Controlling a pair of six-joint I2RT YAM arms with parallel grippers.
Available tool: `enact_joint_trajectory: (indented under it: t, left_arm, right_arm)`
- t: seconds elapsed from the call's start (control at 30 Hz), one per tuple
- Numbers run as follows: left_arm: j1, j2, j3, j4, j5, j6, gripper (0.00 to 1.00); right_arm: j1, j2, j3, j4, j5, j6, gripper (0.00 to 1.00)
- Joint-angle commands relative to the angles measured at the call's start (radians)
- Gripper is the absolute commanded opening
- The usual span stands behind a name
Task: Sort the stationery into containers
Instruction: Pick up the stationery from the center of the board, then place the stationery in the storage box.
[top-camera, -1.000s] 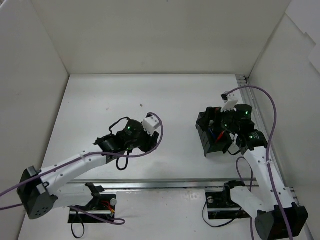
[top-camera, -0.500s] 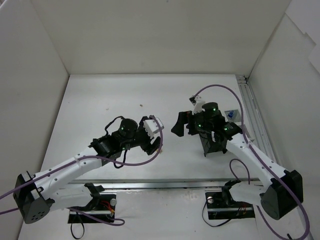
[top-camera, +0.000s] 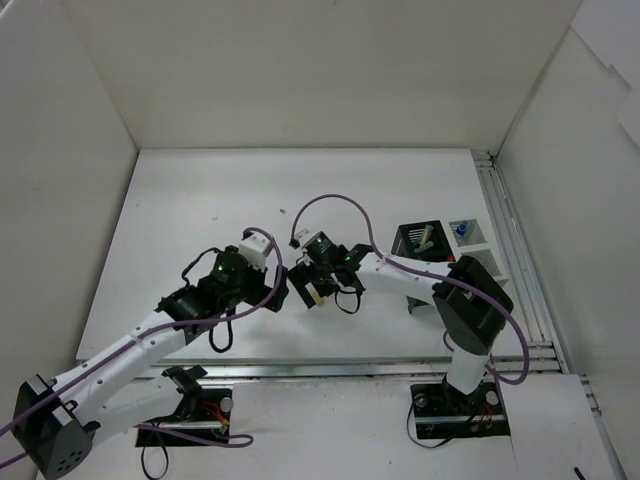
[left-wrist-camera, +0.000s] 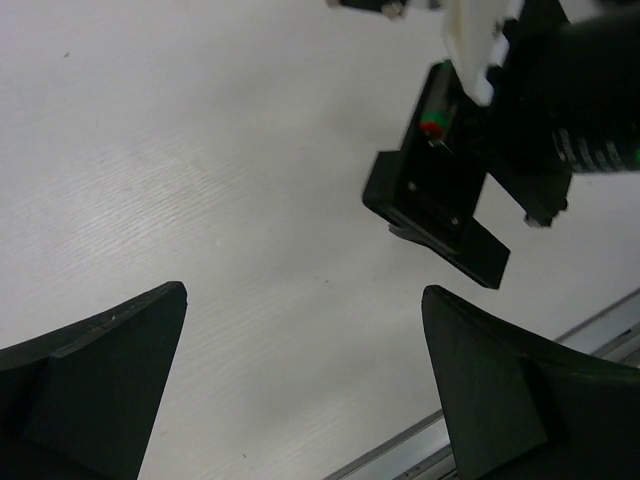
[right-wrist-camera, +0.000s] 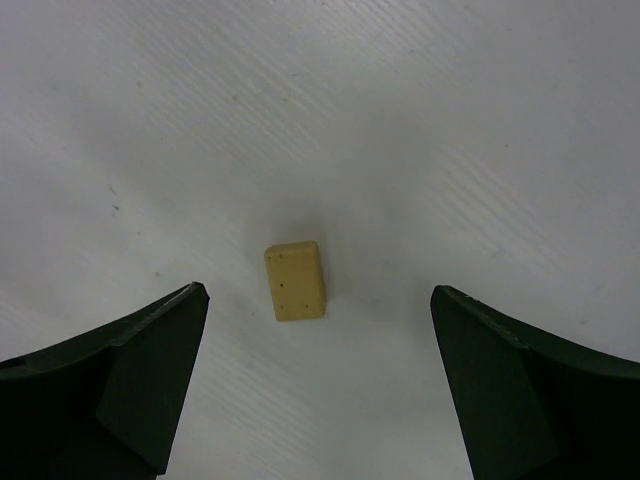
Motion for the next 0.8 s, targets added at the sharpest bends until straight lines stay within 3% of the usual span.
enact_joint_trajectory:
  t: [0.0,0.13,0.33,0.5,0.77]
  left_arm:
    - [0.070,0.015,0.013,-0.046,-0.026,-0.123,1.00]
    - [0.117,0.026,0.002,-0.035,0.053,-0.120,1.00]
    - [0.185,0.028,0.002,-0.025,0.088,-0.101,1.00]
    - [0.220,0.038,0.002,0.008,0.122,-0.095,1.00]
    - [0.249,0.095,0.033,0.032,0.133,-0.085,1.00]
  right_arm:
    - [0.029,0.036,0.063,-0.006,0.117,-0.035,0.87]
    - [0.037,0.069,0.058,-0.009,0.080,-0.006,0.49]
    - [0.042,0.043,0.012,-0.023,0.081,0.045,0.00]
    - [-0.033,-0.197,-0.028,-0.026,0.166,0.059,0.00]
    - [-0.452,-0.691,-0.121,-0.098,0.365,0.096,0.00]
